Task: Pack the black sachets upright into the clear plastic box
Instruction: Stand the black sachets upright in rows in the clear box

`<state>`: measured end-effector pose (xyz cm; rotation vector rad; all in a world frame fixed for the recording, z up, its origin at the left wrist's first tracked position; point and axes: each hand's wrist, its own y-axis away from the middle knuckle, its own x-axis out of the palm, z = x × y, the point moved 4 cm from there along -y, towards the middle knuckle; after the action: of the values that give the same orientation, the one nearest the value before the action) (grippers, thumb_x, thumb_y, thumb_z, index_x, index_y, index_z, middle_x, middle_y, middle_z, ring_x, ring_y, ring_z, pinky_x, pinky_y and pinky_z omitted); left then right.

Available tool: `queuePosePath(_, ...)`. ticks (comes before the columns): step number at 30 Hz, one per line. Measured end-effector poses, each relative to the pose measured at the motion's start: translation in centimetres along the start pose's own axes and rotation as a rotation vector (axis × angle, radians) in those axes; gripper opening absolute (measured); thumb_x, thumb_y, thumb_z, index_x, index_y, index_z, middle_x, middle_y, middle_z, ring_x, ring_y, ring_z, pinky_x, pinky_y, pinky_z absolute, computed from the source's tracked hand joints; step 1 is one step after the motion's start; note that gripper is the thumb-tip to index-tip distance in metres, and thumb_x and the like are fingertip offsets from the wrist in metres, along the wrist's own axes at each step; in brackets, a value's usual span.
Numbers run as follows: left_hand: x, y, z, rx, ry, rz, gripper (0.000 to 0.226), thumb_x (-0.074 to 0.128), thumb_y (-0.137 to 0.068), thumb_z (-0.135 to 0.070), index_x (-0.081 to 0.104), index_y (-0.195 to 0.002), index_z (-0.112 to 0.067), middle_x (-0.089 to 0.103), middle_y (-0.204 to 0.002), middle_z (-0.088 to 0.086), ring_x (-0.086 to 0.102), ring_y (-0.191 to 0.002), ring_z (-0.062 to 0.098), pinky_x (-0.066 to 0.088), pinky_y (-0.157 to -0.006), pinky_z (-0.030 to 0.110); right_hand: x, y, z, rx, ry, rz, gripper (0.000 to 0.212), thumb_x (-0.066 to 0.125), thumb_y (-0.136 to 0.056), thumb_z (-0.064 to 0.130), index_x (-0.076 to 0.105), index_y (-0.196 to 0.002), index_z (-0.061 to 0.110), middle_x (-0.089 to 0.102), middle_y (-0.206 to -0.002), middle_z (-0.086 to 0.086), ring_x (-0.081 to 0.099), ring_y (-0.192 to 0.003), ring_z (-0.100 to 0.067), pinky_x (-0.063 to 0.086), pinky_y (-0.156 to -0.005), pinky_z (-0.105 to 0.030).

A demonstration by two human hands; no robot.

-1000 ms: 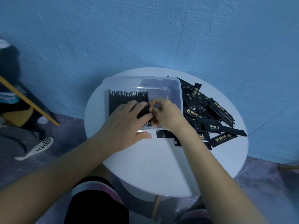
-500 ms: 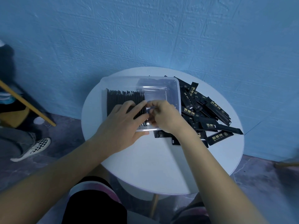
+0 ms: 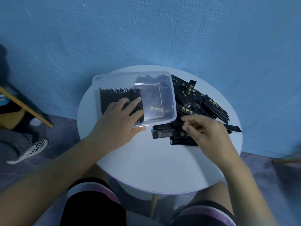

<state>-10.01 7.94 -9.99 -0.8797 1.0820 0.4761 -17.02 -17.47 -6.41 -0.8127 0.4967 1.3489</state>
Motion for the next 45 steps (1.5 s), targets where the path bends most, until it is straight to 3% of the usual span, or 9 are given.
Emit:
queuePosePath(5, 0.1, -0.2, 0.0, -0.004, -0.006, 0.004, 0.055, 0.045, -0.094, -0.059, 0.063, -0.126, -0.018, 0.043, -0.155, 0.009, 0.046, -0.126, 0.036, 0.045, -0.093, 0.052, 1.1, 1.0, -3.2, -0.032, 0.37, 0.178, 0.03, 0.073, -0.089, 0.025, 0.072, -0.119, 0.028, 0.063, -0.115, 0.012, 0.058, -0.109, -0.018, 0.041, -0.086, -0.028)
queuePosePath(12, -0.1, -0.1, 0.0, 0.0, 0.001, -0.018, 0.054, 0.048, -0.093, -0.058, 0.064, -0.125, -0.017, 0.044, -0.154, 0.01, 0.048, -0.124, 0.036, 0.045, -0.091, 0.052, 2.1, 0.4, -3.3, -0.04, 0.387, 0.194, 0.035, 0.075, -0.088, 0.028, 0.07, -0.122, 0.029, 0.056, -0.123, 0.009, 0.052, -0.113, -0.02, 0.031, -0.085, -0.026)
queuePosePath(18, 0.0, -0.1, 0.0, 0.004, 0.0, -0.021, 0.057, 0.038, -0.098, -0.06, 0.063, -0.125, -0.018, 0.044, -0.154, 0.009, 0.047, -0.125, 0.035, 0.046, -0.091, 0.051, 2.6, 0.9, -2.5, -0.122, 0.348, 0.126, 0.037, 0.08, -0.082, 0.024, 0.071, -0.117, 0.027, 0.069, -0.107, 0.011, 0.053, -0.097, -0.02, 0.046, -0.083, -0.033)
queuePosePath(24, 0.0, -0.1, 0.0, 0.0, 0.001, -0.009, 0.054, 0.047, -0.095, -0.058, 0.063, -0.126, -0.018, 0.042, -0.155, 0.009, 0.046, -0.126, 0.035, 0.045, -0.093, 0.051, 3.2, 0.5, -2.0, -0.148, 0.339, 0.195, 0.04, 0.075, -0.088, 0.024, 0.066, -0.126, 0.026, 0.058, -0.107, 0.007, 0.045, -0.104, -0.016, 0.025, -0.08, -0.017)
queuePosePath(30, 0.1, 0.0, 0.0, -0.005, -0.004, -0.009, 0.054, 0.045, -0.095, -0.059, 0.063, -0.126, -0.019, 0.042, -0.156, 0.008, 0.046, -0.127, 0.034, 0.044, -0.094, 0.05, 2.3, -0.3, -0.2, -0.195, 0.273, 0.203, 0.015, 0.075, -0.087, 0.021, 0.066, -0.098, 0.026, 0.058, -0.094, 0.011, 0.048, -0.094, -0.014, 0.035, -0.077, -0.026)
queuePosePath(33, 0.1, 0.0, 0.0, -0.012, -0.005, -0.013, 0.053, 0.047, -0.094, -0.059, 0.064, -0.125, -0.019, 0.042, -0.155, 0.008, 0.046, -0.126, 0.034, 0.044, -0.094, 0.049, 0.8, -1.3, 1.9, -0.118, 0.047, 0.16, 0.014, 0.074, -0.087, 0.026, 0.06, -0.089, 0.023, 0.064, -0.081, 0.01, 0.057, -0.078, -0.014, 0.047, -0.071, -0.038)
queuePosePath(36, 0.0, 0.0, -0.2, -0.014, -0.001, -0.023, 0.051, 0.05, -0.093, -0.058, 0.064, -0.123, -0.018, 0.043, -0.155, 0.008, 0.046, -0.126, 0.034, 0.043, -0.095, 0.049, 0.2, -3.0, 4.9, -0.116, -0.056, -0.008, 0.016, 0.071, -0.09, 0.03, 0.058, -0.089, 0.021, 0.068, -0.074, 0.008, 0.063, -0.072, -0.019, 0.053, -0.072, -0.041)
queuePosePath(40, 0.0, 0.1, -0.3, -0.013, -0.012, -0.036, 0.049, 0.054, -0.093, -0.056, 0.064, -0.121, -0.017, 0.043, -0.154, 0.009, 0.047, -0.126, 0.035, 0.043, -0.094, 0.049, 2.7, -6.3, 7.8, -0.185, 0.08, -0.182, 0.016, 0.062, -0.094, 0.034, 0.055, -0.101, 0.021, 0.07, -0.082, 0.006, 0.066, -0.079, -0.025, 0.053, -0.075, -0.043)
queuePosePath(45, 0.3, 0.2, -0.3, -0.017, -0.008, -0.038, 0.051, 0.052, -0.094, -0.056, 0.064, -0.123, -0.016, 0.042, -0.155, 0.01, 0.046, -0.126, 0.036, 0.041, -0.094, 0.049, 7.3, -9.0, 7.8, -0.099, 0.246, -0.102, 0.021, 0.056, -0.097, 0.028, 0.048, -0.109, 0.012, 0.07, -0.09, -0.01, 0.062, -0.084, -0.04, 0.05, -0.072, -0.043)
